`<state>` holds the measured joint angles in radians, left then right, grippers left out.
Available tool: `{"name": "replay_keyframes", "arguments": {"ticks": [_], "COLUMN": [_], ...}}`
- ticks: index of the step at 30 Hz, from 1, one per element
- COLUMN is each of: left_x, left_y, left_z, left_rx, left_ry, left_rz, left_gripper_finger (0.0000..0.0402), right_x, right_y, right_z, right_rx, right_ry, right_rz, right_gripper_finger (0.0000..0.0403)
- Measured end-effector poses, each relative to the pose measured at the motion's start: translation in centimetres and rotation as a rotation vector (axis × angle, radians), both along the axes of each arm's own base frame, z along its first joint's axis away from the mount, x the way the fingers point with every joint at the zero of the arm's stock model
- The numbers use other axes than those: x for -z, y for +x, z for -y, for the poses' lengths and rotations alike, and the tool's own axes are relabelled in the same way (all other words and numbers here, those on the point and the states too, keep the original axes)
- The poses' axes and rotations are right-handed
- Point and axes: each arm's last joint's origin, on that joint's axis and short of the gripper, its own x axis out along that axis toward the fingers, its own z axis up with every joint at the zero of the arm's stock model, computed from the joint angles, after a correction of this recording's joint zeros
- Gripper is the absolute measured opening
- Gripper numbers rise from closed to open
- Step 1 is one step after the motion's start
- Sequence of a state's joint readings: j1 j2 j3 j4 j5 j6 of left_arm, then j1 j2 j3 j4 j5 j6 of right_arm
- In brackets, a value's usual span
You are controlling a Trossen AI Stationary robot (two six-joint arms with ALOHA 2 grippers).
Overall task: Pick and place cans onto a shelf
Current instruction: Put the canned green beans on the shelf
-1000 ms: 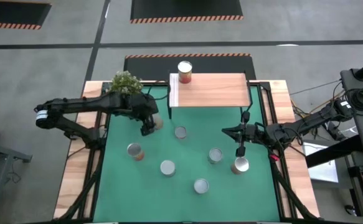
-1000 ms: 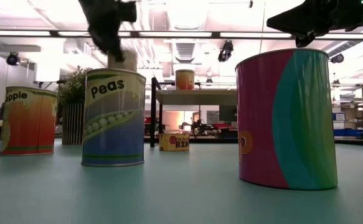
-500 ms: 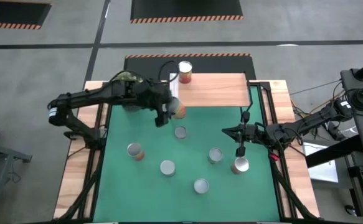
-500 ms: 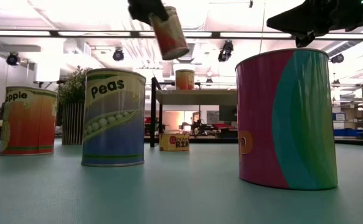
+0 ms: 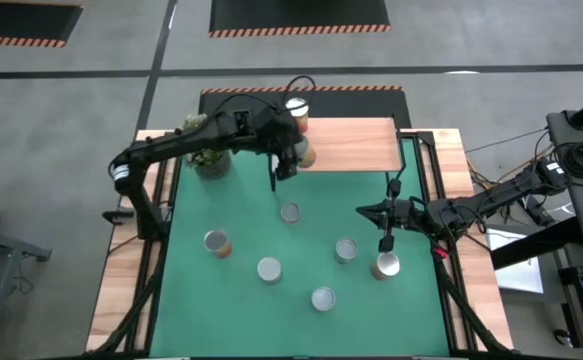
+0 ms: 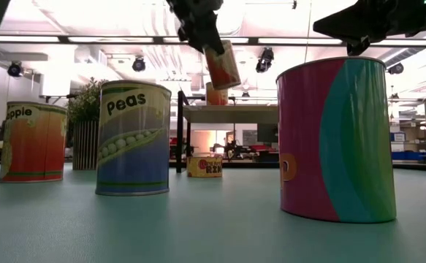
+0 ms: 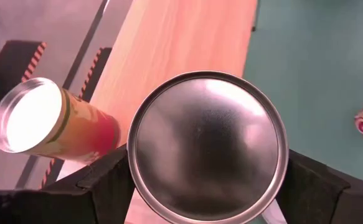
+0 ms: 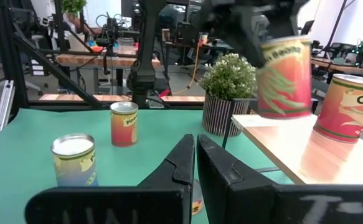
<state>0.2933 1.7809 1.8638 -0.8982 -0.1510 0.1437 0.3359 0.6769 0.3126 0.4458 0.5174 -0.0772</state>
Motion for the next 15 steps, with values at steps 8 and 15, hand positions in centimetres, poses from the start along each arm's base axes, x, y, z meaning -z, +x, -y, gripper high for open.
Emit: {"name": "replay_keyframes", "arguments": {"ticks": [8,15], "left_x": [1.2,1.4], "left_y": [1.3,1.8], "left_z": [-1.8,-2.3], "left_rx": [-0.072,-0.106], "left_ry": [0.002,0.022], "left_rz": [-0.023,-0.057], "left_gripper_finger": [0.0303,0.0312], "right_x": [0.1,0.2], "right_y": [0.0,0.0], "right_z": [0.0,0.0], "right_rx": [-0.001,-0.001], "right_ry": [0.021,0.032], "right_rz": [-0.009,-0.015], "right_gripper_finger": [0.0009,0.0009]}}
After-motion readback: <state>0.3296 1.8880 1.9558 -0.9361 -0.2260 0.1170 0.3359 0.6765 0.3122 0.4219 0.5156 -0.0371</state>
